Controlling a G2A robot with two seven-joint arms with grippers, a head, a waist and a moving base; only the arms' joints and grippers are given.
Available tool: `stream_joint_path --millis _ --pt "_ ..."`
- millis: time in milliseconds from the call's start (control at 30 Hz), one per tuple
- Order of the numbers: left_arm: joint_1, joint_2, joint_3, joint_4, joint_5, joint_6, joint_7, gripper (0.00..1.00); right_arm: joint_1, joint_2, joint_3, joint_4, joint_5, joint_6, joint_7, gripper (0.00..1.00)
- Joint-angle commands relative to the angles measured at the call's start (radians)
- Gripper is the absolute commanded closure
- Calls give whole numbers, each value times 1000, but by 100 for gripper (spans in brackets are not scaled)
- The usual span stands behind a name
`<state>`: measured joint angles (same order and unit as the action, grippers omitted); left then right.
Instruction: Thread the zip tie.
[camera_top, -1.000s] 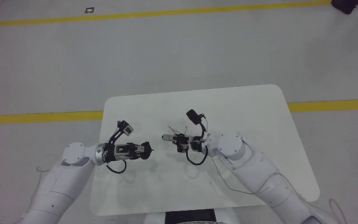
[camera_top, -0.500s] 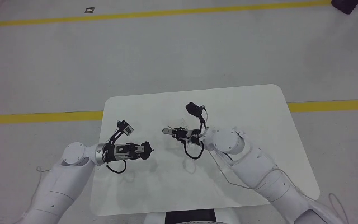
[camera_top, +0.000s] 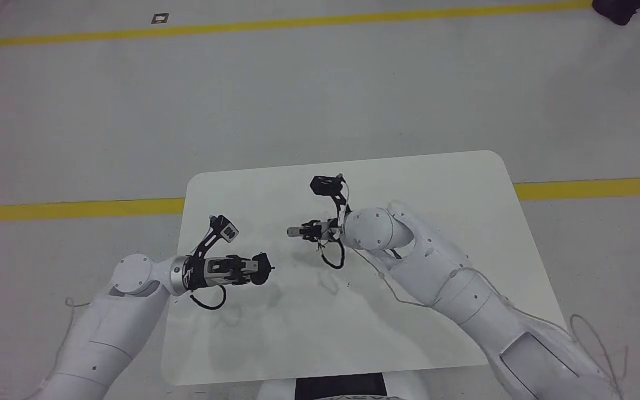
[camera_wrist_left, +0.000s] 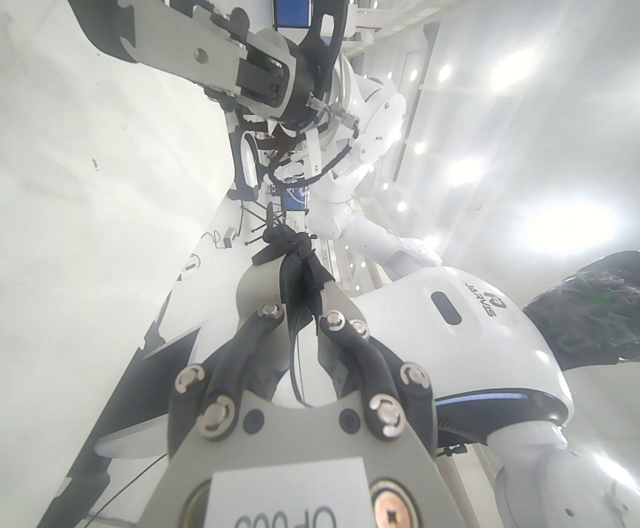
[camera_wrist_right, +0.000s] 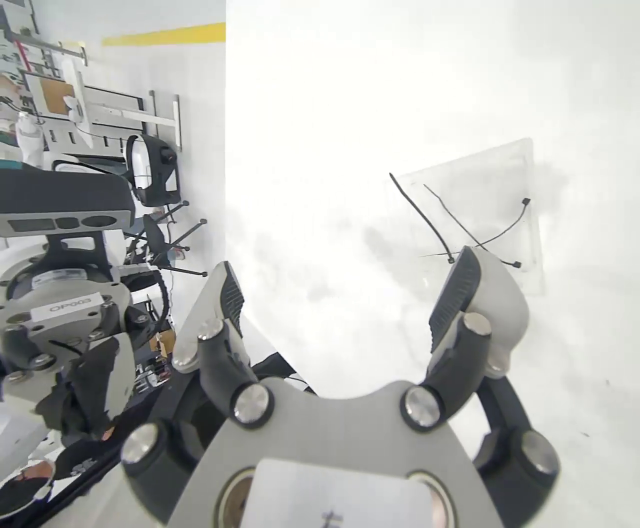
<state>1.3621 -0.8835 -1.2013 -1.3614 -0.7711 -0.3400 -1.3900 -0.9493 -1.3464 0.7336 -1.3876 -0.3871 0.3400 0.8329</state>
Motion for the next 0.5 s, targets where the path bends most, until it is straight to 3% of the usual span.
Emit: stream_joint_path --millis 0,167,400,433,467 --pt "0 0 0 0 0 0 0 100 0 0 0 -1 3 0 -1 0" --pt "0 0 0 0 0 0 0 100 0 -2 -16 -13 -18 -26 1 0" --pt "0 0 0 0 0 0 0 100 51 -22 -64 9 -75 0 44 0" --pt "0 0 0 0 0 0 0 100 57 -25 -66 18 -76 0 46 5" --pt "0 0 0 0 0 0 0 100 61 -27 -68 25 -78 0 51 19"
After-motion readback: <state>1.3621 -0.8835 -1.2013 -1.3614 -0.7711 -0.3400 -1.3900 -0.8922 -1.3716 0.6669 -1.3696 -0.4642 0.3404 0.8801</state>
